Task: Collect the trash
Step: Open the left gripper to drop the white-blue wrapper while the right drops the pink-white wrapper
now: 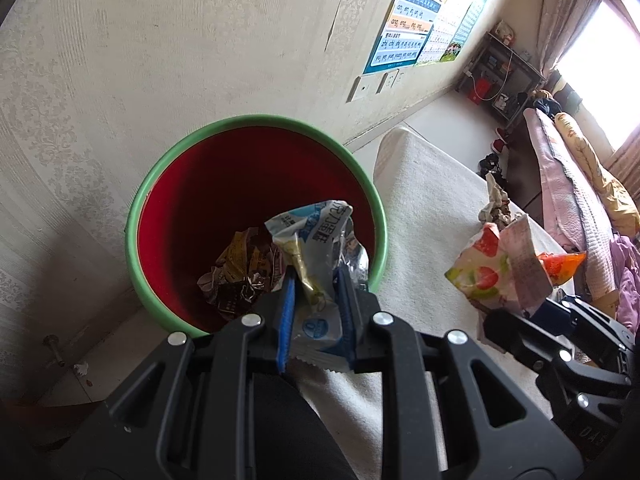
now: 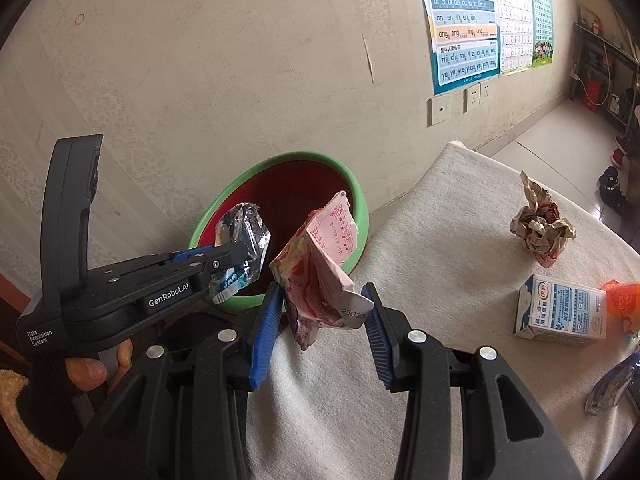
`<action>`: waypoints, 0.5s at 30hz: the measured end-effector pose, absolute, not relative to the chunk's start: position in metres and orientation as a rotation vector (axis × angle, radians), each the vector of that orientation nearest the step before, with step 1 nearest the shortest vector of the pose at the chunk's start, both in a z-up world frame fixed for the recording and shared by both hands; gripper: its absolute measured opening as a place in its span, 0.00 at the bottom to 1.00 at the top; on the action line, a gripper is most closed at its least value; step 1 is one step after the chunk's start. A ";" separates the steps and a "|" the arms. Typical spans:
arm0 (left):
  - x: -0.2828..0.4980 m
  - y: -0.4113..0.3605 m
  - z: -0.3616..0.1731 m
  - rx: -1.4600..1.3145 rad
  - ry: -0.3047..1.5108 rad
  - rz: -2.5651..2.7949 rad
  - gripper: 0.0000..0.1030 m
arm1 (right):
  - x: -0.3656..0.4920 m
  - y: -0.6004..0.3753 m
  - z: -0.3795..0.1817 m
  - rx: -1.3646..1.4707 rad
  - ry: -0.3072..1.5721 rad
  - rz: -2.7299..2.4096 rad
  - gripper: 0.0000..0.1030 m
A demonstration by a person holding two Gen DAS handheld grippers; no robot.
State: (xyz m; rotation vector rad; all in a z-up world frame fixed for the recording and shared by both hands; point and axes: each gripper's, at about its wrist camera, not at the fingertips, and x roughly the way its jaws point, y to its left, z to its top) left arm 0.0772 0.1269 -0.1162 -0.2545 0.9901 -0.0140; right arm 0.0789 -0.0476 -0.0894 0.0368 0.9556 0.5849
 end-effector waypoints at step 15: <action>0.085 0.141 -0.122 -0.258 1.001 0.014 0.19 | 0.097 -0.038 -0.087 0.052 0.960 0.589 0.39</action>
